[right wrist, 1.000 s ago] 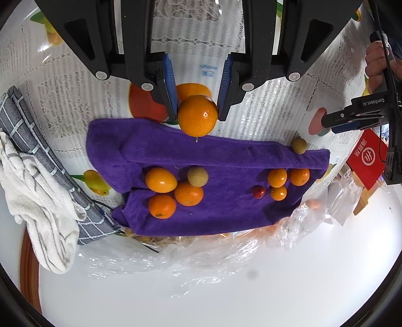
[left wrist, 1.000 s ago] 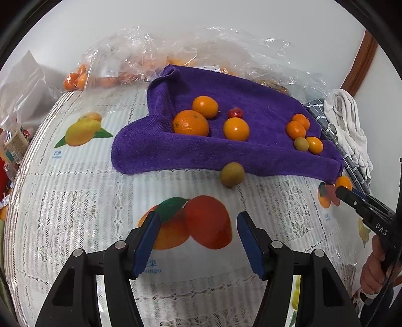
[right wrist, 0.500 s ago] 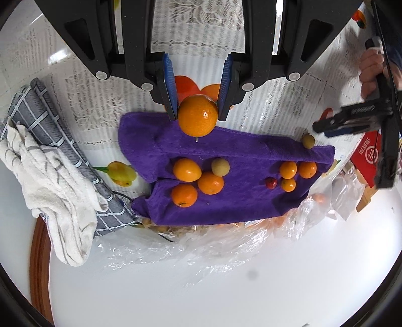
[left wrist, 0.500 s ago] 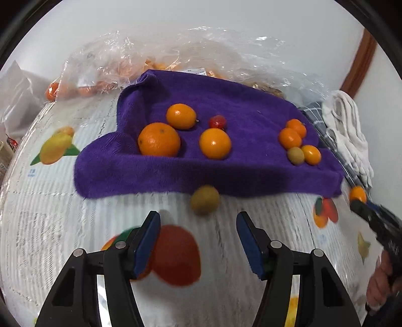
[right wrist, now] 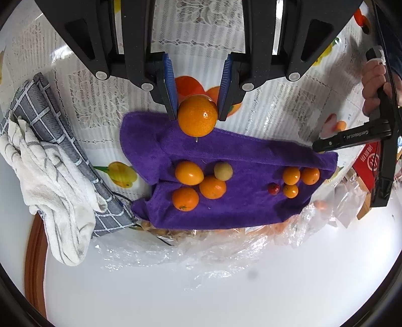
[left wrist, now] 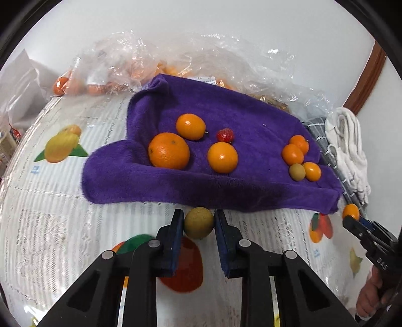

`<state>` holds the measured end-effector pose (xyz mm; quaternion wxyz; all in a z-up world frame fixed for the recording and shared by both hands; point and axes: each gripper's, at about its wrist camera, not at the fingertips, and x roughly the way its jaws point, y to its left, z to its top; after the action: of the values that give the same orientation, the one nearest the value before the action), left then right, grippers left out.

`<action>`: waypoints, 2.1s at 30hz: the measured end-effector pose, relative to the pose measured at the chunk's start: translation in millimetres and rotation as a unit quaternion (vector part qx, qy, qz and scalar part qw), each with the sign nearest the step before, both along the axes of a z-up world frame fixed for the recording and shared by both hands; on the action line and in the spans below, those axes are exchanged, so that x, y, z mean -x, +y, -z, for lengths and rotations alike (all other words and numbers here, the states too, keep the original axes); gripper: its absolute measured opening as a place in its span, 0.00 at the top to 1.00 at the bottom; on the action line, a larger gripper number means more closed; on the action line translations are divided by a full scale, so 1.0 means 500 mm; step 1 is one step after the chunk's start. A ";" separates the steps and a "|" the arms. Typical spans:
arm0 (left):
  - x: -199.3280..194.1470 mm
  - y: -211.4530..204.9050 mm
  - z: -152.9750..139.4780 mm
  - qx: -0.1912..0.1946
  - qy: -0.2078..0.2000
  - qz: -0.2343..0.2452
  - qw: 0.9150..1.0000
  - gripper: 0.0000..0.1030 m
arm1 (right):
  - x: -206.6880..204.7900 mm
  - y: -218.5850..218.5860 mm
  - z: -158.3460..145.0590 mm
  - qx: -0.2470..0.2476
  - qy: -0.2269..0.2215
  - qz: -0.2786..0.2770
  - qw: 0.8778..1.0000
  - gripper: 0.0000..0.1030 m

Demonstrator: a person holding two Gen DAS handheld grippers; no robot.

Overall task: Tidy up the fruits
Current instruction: 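Carry the orange with the right tool while the left tool carries the yellow-brown fruit onto the towel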

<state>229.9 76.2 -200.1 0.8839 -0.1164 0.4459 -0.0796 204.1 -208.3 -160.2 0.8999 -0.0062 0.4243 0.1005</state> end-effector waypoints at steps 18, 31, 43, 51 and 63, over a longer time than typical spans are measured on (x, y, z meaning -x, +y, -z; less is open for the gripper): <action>-0.021 0.076 -0.099 0.040 -0.027 -0.017 0.999 0.77 | -0.064 0.047 -0.081 -0.018 -0.037 -0.013 0.999 0.70; -0.111 0.068 -0.141 0.032 -0.053 -0.012 0.998 0.77 | -0.185 0.043 -0.107 -0.020 -0.057 -0.013 0.998 0.70; -0.253 0.045 -0.105 -0.009 -0.030 -0.031 0.999 0.77 | -0.323 0.073 -0.033 -0.032 -0.008 -0.031 0.999 0.70; -0.320 0.025 -0.069 -0.039 -0.008 -0.032 0.999 0.77 | -0.379 0.120 0.026 0.003 0.020 -0.048 0.999 0.70; -0.344 0.003 -0.015 -0.064 0.028 -0.019 0.997 0.77 | -0.391 0.145 0.060 0.037 0.038 -0.057 0.997 0.70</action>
<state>401.7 77.5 -192.5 0.8782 -0.0699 0.4722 -0.0308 399.7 -135.7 -190.2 0.8752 -0.0599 0.4605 0.1358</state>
